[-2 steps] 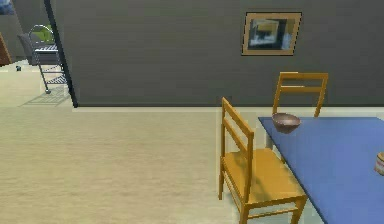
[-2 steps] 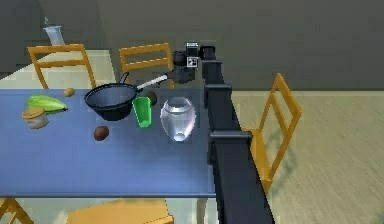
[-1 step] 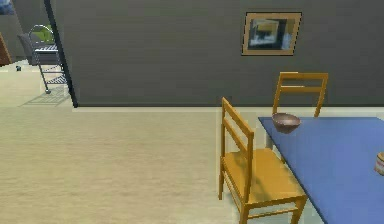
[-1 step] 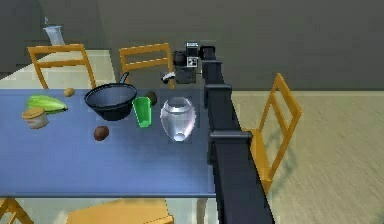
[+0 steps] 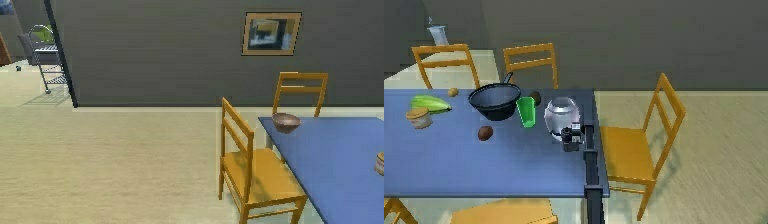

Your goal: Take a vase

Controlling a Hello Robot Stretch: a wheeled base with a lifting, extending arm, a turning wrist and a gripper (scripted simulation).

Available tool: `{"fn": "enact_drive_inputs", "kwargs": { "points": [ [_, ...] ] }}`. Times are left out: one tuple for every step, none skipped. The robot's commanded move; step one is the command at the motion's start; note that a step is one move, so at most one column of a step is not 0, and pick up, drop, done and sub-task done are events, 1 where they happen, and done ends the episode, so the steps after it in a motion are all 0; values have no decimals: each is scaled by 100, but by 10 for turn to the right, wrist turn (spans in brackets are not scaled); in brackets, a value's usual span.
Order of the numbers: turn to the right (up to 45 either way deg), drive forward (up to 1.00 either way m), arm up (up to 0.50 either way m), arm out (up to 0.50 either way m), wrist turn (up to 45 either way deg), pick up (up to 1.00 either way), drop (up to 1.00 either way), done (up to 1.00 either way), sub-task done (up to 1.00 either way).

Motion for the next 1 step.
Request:
{"fn": "enact_drive_inputs", "kwargs": {
  "points": [
    [0, 0, 0, 0, 0, 100, 0, 0, 0]
  ]
}}
